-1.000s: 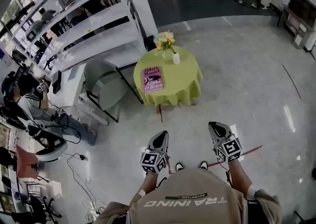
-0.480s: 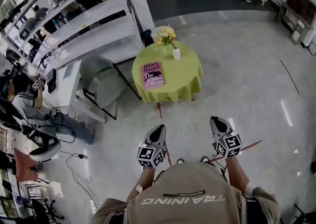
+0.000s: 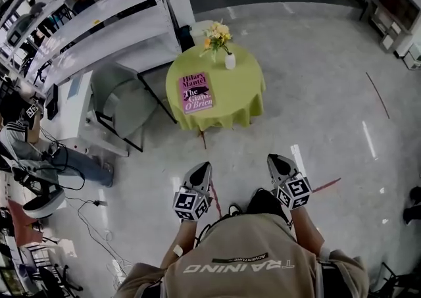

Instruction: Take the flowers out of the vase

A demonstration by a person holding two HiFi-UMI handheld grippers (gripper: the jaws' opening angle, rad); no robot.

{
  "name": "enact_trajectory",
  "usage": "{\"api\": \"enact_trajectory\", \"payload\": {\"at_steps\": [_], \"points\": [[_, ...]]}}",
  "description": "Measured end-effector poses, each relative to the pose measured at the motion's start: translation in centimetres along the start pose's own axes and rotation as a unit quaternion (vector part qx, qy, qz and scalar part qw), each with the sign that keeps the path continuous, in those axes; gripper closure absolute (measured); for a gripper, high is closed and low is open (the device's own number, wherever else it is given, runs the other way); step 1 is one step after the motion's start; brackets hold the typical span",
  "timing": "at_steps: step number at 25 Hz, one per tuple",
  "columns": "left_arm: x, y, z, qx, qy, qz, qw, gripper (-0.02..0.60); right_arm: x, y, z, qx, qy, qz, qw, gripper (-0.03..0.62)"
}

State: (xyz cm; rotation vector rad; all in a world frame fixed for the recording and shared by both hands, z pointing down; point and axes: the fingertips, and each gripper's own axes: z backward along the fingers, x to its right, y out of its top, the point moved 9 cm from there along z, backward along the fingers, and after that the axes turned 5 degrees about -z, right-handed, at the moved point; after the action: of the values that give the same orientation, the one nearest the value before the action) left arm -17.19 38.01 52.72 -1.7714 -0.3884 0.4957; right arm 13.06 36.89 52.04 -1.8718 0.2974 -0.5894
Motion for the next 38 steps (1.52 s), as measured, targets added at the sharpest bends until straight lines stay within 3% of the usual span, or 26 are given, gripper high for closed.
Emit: {"api": "enact_trajectory", "payload": {"at_steps": [6,15,24,32,38], "points": [[-2.6,0.7,-3.5,0.000,0.016,0.030,0.9994,0.580,2.7,1.0,-3.7,-0.024,0.015,0.007,1.000,0.591],[-5.6,4.8,-14.1,-0.004,0.034,0.004,0.9994,0.580,11.6,3.9,-13.3,-0.035,0.027,0.021,0.999,0.591],[-8.2,8.5,-23.2,0.006,0.060,0.000,0.9982,0.580,18.5,8.8,-20.9,-0.013,0.072,0.006,0.997,0.591],[-8.1,9.9,-29.2,0.002,0.064,-0.007,0.9979,0.580,21.1,11.3,-24.3,-0.029,0.100,0.027,0.994,0.591],[-10.3,9.6,-30.3,-0.009,0.072,0.001,0.9974,0.580,20.7,12.3,-28.7,-0.043,0.120,0.042,0.991,0.591]]}}
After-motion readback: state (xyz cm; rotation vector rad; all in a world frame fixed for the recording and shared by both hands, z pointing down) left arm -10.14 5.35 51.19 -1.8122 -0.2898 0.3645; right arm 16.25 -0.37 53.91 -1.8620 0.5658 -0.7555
